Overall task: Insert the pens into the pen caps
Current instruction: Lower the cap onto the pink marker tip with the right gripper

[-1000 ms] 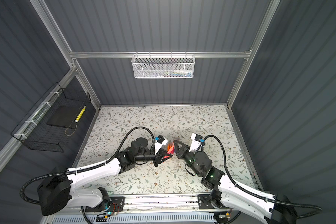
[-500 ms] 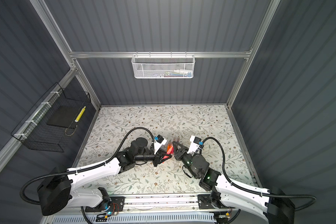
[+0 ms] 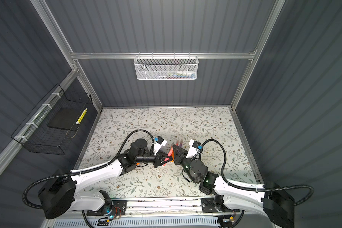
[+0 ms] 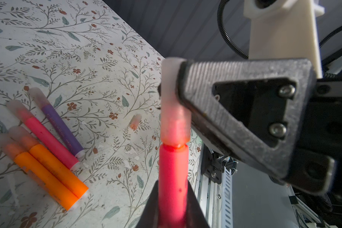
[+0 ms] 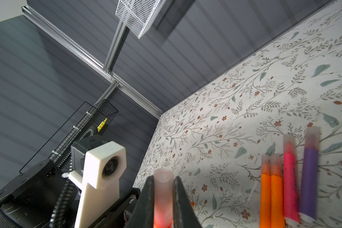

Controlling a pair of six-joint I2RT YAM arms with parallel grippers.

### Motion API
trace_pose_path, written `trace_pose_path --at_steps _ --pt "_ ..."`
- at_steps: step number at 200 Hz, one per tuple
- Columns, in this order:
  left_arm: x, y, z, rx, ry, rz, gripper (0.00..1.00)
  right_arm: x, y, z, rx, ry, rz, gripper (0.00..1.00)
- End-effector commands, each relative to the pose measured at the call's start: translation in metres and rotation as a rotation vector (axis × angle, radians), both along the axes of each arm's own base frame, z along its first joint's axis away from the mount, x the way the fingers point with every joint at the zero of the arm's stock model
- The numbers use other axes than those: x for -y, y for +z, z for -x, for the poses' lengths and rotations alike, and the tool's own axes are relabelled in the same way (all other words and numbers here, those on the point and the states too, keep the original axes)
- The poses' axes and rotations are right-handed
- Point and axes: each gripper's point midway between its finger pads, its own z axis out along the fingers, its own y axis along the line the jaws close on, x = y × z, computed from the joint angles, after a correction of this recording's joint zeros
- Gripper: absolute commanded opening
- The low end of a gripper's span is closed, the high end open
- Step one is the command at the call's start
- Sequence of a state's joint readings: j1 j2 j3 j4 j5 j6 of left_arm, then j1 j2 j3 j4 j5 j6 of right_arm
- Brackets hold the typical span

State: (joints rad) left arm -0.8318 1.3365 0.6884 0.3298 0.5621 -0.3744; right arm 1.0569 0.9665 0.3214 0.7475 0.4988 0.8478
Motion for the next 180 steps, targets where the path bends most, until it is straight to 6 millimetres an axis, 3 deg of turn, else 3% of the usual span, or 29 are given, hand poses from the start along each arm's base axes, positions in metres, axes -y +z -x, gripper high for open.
trace_pose_path --at_steps 1,43,92,116,149,180 --pt "-0.002 0.028 -0.012 0.066 0.047 0.079 0.00 -0.014 -0.006 0.011 0.005 0.075 0.062 0.08" --pt "-0.004 0.030 -0.012 0.082 0.049 0.084 0.00 -0.003 -0.006 0.012 0.010 0.047 0.076 0.15" --pt "-0.006 0.027 -0.013 0.093 0.059 0.073 0.00 0.005 0.002 0.017 0.024 0.052 0.074 0.33" --pt "-0.005 0.026 -0.014 0.092 0.058 0.070 0.00 0.002 0.010 0.020 0.042 0.078 0.072 0.42" --pt "-0.006 0.023 -0.015 0.104 0.062 0.057 0.00 0.004 0.027 0.023 0.079 0.086 0.059 0.47" --pt "-0.004 0.023 -0.010 0.147 0.052 0.031 0.00 0.015 0.039 0.013 0.046 0.005 0.121 0.54"
